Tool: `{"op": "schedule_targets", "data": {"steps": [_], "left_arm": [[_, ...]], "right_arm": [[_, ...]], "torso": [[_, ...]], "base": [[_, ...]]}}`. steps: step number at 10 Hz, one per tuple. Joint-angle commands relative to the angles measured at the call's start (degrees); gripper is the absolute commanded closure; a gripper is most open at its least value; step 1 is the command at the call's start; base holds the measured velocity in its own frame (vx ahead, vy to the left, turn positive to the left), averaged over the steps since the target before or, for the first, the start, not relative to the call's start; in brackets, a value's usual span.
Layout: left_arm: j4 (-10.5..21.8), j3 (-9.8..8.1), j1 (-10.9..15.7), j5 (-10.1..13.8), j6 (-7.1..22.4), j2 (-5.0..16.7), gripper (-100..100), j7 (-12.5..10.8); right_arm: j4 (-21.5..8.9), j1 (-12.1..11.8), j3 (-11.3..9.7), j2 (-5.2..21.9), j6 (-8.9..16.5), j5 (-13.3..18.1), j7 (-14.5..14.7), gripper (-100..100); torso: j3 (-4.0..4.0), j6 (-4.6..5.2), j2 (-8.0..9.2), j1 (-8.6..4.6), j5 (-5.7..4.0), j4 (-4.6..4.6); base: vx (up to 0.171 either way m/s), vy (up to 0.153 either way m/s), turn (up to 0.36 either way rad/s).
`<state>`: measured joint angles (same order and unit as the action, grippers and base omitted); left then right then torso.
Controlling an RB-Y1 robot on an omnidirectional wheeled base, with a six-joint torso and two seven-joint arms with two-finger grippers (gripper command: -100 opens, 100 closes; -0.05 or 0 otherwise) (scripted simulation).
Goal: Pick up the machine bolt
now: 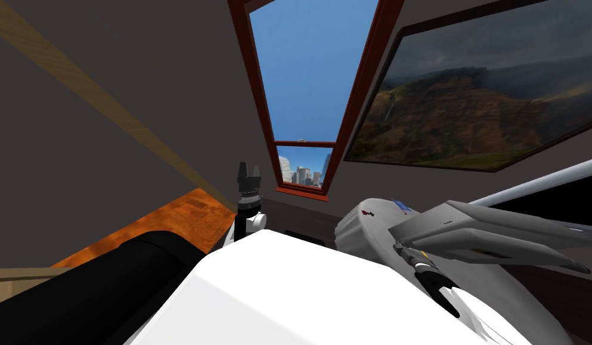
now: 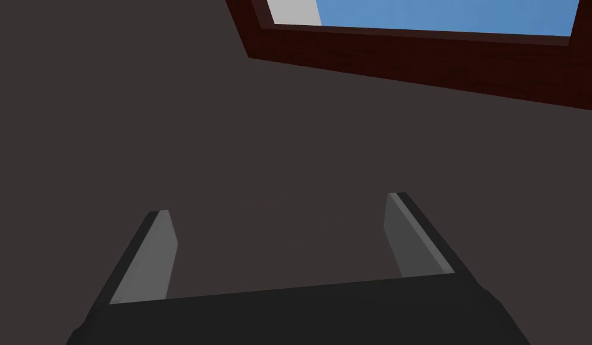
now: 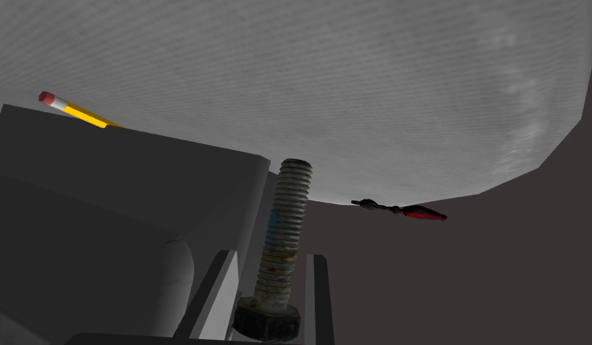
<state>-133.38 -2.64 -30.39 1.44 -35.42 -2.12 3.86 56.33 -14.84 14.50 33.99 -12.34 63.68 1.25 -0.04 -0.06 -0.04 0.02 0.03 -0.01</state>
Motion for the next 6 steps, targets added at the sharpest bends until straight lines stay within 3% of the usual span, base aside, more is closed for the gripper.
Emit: {"op": "schedule_targets", "data": {"steps": [1,2,4,5,6], "left_arm": [[0.00,0.00,0.00,0.00,0.00,0.00,0,0.00],[0.00,0.01,0.01,0.00,0.00,0.00,0,0.00],[0.00,0.00,0.00,0.00,0.00,0.00,0,0.00],[0.00,0.00,0.00,0.00,0.00,0.00,0,0.00],[0.00,0.00,0.00,0.00,0.00,0.00,0,0.00]], "right_arm": [[0.48,-1.98,2.86,-0.67,-1.29,2.86,-2.86,100],[0.48,-1.98,3.43,-0.67,-1.29,4.72,-5.23,100],[0.48,-1.98,3.73,-0.67,-1.29,7.83,-5.37,100],[0.41,-1.91,3.73,-0.73,-1.36,6.82,-5.21,100],[0.33,-1.91,3.79,-0.73,-1.40,6.99,-5.17,0]], "torso": [[0.00,0.00,0.00,0.00,0.00,0.00],[0.01,-0.10,0.01,0.08,0.01,0.02],[0.01,0.03,0.02,0.03,0.02,0.00],[0.00,-0.01,0.00,0.01,0.02,0.00],[0.00,-0.03,-0.01,0.01,0.01,0.01]], "base": [[-0.006,0.022,0.231],[-0.006,0.020,0.102],[0.001,0.007,-0.032],[0.000,0.000,0.000],[0.000,0.000,0.000]]}}
